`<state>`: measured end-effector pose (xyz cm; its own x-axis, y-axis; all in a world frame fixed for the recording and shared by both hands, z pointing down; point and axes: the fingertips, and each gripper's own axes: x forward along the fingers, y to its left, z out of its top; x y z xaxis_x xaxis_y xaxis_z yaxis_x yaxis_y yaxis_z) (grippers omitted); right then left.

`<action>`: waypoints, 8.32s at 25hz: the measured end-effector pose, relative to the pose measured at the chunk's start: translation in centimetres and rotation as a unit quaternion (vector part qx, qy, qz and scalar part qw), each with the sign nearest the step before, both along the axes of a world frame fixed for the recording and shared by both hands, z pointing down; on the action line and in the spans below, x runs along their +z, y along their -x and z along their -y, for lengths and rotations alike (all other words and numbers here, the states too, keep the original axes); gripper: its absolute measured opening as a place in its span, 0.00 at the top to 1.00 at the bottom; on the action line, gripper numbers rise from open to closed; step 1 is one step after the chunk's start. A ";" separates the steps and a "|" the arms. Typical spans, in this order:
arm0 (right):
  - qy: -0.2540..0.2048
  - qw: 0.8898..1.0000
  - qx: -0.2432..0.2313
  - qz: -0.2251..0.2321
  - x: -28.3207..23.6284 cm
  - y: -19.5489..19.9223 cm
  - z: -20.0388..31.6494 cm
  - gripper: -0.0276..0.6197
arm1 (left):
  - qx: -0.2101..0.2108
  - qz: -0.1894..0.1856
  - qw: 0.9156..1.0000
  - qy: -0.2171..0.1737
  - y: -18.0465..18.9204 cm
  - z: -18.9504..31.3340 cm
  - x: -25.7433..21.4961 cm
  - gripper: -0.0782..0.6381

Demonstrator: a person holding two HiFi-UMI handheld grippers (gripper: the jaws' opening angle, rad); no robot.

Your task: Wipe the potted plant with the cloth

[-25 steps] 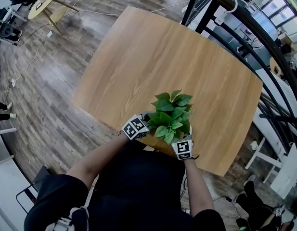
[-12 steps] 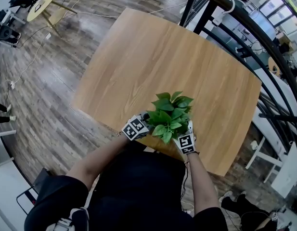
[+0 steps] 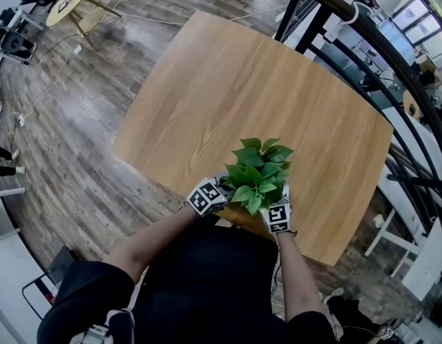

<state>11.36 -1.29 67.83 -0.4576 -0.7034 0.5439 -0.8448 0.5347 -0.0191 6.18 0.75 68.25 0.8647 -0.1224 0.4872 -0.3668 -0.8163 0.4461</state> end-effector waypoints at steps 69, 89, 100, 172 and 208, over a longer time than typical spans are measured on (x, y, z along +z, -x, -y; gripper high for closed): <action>0.022 0.997 -0.070 -0.025 -0.4 1.6 -2.2 0.35 | -0.078 -0.027 0.997 -0.008 3.1 2.7 -0.3 0.76; 0.022 0.991 -0.106 -0.073 0.8 1.2 -0.3 0.35 | -0.083 -0.045 0.995 -0.027 3.0 2.9 -0.2 0.76; 0.039 0.992 -0.086 -0.080 1.5 1.7 -0.6 0.35 | -0.059 -0.052 0.997 -0.022 2.7 0.9 -0.5 0.76; -0.008 0.996 -0.051 -0.077 -0.7 4.2 -1.1 0.35 | -0.090 -0.050 0.995 0.019 4.6 -0.8 -0.3 0.76; -0.255 0.945 0.148 0.142 -28.3 -0.5 -5.7 0.93 | -0.090 -0.194 0.955 -0.206 6.0 2.2 -25.0 0.76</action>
